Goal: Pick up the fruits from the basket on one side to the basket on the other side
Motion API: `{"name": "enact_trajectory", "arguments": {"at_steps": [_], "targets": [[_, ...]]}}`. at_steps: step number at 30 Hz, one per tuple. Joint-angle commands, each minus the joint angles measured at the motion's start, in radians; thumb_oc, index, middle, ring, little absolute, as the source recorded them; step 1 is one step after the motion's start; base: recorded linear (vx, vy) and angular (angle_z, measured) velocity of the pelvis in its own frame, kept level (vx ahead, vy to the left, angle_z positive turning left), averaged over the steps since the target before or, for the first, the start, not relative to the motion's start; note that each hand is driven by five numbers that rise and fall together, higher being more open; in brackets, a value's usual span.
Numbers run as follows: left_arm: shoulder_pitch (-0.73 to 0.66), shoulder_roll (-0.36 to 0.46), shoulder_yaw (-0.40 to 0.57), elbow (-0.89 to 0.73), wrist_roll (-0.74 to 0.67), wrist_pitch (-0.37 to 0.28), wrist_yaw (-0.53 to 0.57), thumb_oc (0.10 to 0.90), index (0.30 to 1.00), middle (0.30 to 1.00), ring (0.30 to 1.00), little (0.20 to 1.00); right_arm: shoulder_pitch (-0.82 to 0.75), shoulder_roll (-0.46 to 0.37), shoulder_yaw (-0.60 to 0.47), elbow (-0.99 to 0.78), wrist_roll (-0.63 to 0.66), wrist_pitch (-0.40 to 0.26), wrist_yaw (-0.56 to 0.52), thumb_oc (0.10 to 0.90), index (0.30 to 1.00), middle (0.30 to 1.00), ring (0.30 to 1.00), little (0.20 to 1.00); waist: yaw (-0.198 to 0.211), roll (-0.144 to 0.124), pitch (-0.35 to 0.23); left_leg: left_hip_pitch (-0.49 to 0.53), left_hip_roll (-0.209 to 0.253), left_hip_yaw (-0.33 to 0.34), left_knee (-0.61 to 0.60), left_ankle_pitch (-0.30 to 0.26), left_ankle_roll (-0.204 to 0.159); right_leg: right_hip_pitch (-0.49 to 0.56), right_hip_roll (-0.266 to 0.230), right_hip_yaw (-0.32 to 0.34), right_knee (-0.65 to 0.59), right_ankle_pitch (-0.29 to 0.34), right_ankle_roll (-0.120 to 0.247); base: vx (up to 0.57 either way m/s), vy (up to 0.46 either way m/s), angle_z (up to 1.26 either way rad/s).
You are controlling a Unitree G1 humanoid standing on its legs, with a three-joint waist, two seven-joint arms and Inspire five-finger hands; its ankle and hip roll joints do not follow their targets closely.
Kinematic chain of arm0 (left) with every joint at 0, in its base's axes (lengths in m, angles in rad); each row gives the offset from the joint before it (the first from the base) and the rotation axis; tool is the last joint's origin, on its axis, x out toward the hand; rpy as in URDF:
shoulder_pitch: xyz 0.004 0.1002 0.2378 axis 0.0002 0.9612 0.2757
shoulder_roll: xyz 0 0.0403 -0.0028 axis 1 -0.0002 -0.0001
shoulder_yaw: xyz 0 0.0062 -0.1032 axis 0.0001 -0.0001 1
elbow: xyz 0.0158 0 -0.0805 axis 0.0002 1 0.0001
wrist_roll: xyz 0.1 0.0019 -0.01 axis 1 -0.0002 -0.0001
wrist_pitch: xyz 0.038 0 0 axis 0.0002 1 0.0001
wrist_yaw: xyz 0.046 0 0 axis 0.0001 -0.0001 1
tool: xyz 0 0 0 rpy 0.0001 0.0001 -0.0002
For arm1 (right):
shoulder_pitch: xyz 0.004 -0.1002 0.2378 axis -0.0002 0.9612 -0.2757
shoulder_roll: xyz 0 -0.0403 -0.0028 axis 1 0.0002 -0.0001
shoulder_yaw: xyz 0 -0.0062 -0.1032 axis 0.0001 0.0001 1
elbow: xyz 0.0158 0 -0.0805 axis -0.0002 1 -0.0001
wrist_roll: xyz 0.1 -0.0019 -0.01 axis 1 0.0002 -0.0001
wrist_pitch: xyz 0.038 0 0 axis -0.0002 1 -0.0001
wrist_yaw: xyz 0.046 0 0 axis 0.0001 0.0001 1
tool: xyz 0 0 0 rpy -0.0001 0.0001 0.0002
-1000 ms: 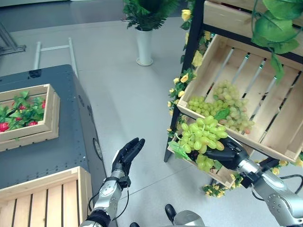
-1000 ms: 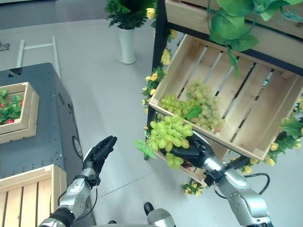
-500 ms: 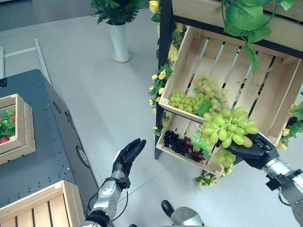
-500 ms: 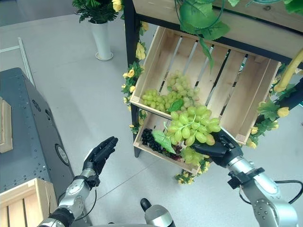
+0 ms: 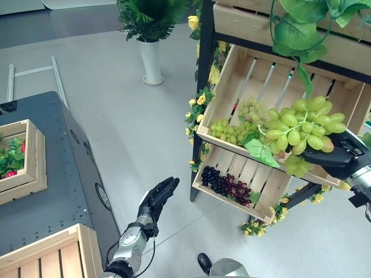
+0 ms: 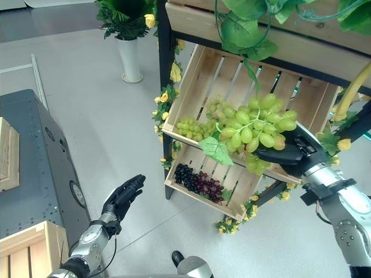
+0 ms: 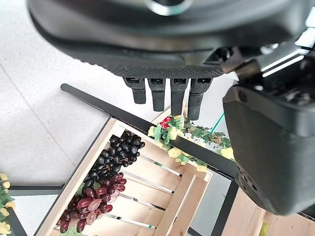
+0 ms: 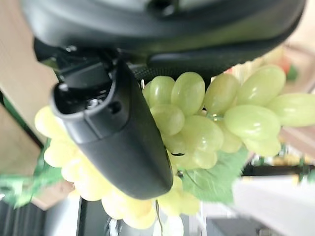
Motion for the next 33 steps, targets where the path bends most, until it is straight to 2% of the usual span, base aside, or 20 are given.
{"name": "enact_trajectory", "arguments": {"at_steps": [1,7,13,20,31,32,33], "targets": [[-0.055,0.056,-0.009,-0.012,-0.004,-0.096,-0.030,0.800,0.900,0.900,0.900,0.900,-0.192,-0.085,-0.179,0.096,0.038,-0.186,-0.070,0.400,0.300,0.300,0.300,0.300,0.053,0.012,-0.054,0.067,-0.056,-0.040,0.019,-0.221,0.061,-0.011,0.111,-0.014,0.004,-0.010,0.007,0.00,0.000,0.00],[-0.046,0.063,-0.001,-0.004,0.006,-0.093,-0.024,0.800,0.900,0.900,0.900,0.900,-0.242,-0.145,-0.170,0.217,0.043,-0.147,-0.070,0.400,0.300,0.300,0.300,0.300,0.067,0.006,-0.061,0.064,-0.056,-0.050,0.029,-0.225,0.062,-0.009,0.110,-0.019,0.004,-0.012,0.007,0.00,0.000,0.00],[-0.040,0.061,0.000,0.004,0.021,-0.091,-0.045,0.800,0.900,0.900,0.900,0.900,-0.292,-0.202,-0.142,0.383,-0.031,-0.107,-0.074,0.400,0.300,0.300,0.300,0.300,0.089,0.004,-0.068,0.064,-0.057,-0.061,0.028,-0.225,0.058,-0.007,0.107,-0.029,0.003,-0.015,0.007,0.00,0.008,0.02],[-0.059,0.055,-0.024,-0.013,0.034,-0.068,-0.056,0.800,0.900,0.900,0.900,0.900,-0.454,-0.252,0.016,0.607,-0.125,-0.100,-0.106,0.400,0.300,0.300,0.300,0.300,0.131,0.003,-0.065,0.068,-0.060,-0.087,0.017,-0.217,0.058,-0.001,0.101,-0.043,0.001,-0.019,0.001,-0.01,0.004,0.04],[-0.068,0.054,-0.037,-0.010,0.042,-0.056,-0.064,0.800,0.900,0.900,0.900,0.900,-0.697,-0.319,0.197,0.765,-0.211,-0.061,-0.119,0.400,0.300,0.300,0.300,0.300,0.164,0.003,-0.063,0.069,-0.063,-0.111,0.019,-0.213,0.053,0.007,0.095,-0.057,0.001,-0.024,-0.007,0.00,0.005,0.04],[-0.067,0.053,-0.037,-0.013,0.040,-0.059,-0.067,0.800,0.900,0.900,0.900,0.900,-0.715,-0.320,0.217,0.780,-0.241,-0.055,-0.131,0.734,0.801,0.801,0.801,0.801,0.171,0.003,-0.063,0.068,-0.064,-0.115,0.018,-0.212,0.053,0.007,0.094,-0.060,0.001,-0.025,-0.008,0.00,0.000,0.00],[-0.067,0.051,-0.035,-0.016,0.039,-0.058,-0.064,0.800,0.900,0.900,0.900,0.900,-0.723,-0.318,0.228,0.791,-0.266,-0.053,-0.141,0.800,0.900,0.900,0.900,0.900,0.174,0.003,-0.063,0.068,-0.065,-0.118,0.017,-0.212,0.053,0.008,0.094,-0.061,0.001,-0.026,-0.009,0.00,0.000,0.00]]}}
